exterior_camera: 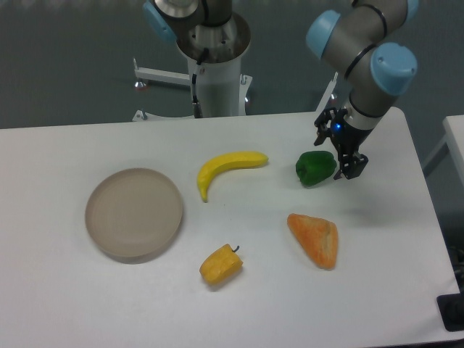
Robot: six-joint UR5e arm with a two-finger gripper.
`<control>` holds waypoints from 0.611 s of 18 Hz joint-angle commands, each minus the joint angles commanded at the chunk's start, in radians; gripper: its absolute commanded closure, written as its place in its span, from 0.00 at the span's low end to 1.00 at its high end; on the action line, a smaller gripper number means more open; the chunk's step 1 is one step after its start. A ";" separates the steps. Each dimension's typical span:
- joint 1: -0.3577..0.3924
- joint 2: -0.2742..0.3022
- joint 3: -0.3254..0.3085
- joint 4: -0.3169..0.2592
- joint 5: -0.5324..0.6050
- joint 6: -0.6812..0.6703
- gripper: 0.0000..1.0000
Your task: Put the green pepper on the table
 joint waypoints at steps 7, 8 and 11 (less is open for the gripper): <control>-0.137 -0.008 0.069 -0.014 0.076 -0.157 0.00; -0.144 -0.012 0.077 -0.012 0.077 -0.176 0.00; -0.178 -0.035 0.086 -0.011 0.068 -0.273 0.00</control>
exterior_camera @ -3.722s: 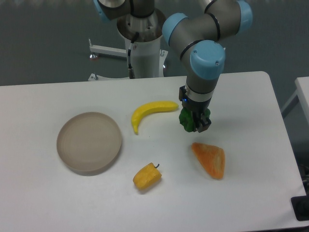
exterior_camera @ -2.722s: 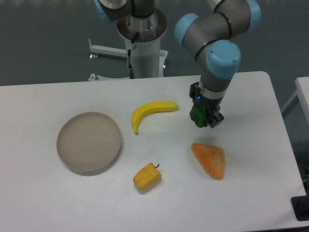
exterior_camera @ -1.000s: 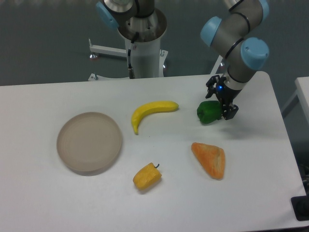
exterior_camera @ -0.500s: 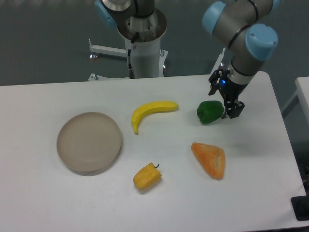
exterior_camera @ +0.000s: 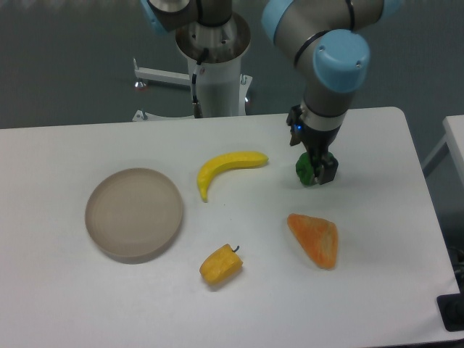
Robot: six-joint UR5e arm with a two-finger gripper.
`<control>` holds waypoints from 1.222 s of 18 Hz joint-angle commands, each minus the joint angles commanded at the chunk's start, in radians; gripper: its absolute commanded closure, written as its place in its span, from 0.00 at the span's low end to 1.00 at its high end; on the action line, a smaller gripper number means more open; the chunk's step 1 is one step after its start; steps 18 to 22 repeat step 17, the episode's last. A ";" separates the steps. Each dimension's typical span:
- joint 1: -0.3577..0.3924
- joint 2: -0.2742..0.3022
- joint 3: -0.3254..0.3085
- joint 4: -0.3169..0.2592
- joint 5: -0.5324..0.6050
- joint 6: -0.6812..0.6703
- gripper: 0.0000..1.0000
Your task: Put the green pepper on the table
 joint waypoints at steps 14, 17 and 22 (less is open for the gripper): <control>-0.008 -0.018 -0.017 0.003 0.011 -0.011 0.00; -0.008 -0.022 -0.017 0.005 0.011 -0.009 0.00; -0.008 -0.022 -0.017 0.005 0.011 -0.009 0.00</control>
